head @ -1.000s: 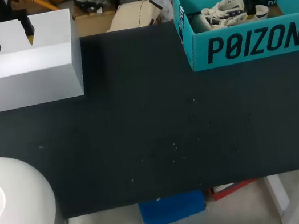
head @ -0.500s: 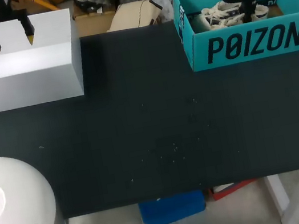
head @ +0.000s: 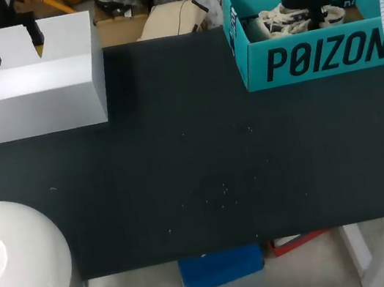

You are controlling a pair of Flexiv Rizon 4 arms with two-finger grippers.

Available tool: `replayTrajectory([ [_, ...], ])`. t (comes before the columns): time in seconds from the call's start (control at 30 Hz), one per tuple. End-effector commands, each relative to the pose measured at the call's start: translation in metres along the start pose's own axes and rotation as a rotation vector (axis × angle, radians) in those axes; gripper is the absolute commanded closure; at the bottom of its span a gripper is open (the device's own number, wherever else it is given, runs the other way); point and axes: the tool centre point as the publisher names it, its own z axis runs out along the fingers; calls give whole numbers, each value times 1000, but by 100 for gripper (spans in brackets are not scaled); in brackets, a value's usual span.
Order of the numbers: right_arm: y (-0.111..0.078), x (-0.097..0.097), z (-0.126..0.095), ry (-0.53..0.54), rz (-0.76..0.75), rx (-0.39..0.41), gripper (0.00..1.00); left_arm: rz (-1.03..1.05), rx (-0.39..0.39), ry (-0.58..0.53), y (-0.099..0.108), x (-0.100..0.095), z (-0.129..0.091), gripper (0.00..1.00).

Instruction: Take the shoe out of the shoebox, open the shoe tongue, remove and reinsert the insole, then place the shoe into the shoebox

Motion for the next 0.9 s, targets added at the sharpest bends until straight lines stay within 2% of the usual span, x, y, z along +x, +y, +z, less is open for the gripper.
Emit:
replayTrajectory([
  [0.03, -5, 0, -24, 7, 2, 9, 100, -2, -2, -3, 0, 0, -1, 0],
  [0.33, -15, 0, -112, -28, -15, 47, 100, -2, -2, -3, 0, 0, -1, 0],
  [0.53, -9, 8, -172, -79, 5, 89, 100, -2, -2, -3, 0, 0, -1, 0],
  [0.73, 7, 32, -221, -123, 47, 120, 100, -2, -2, -3, 0, 0, -1, 0],
  [0.9, 24, 60, -245, -138, 51, 131, 100, -2, -2, -3, 0, 0, -1, 0],
])
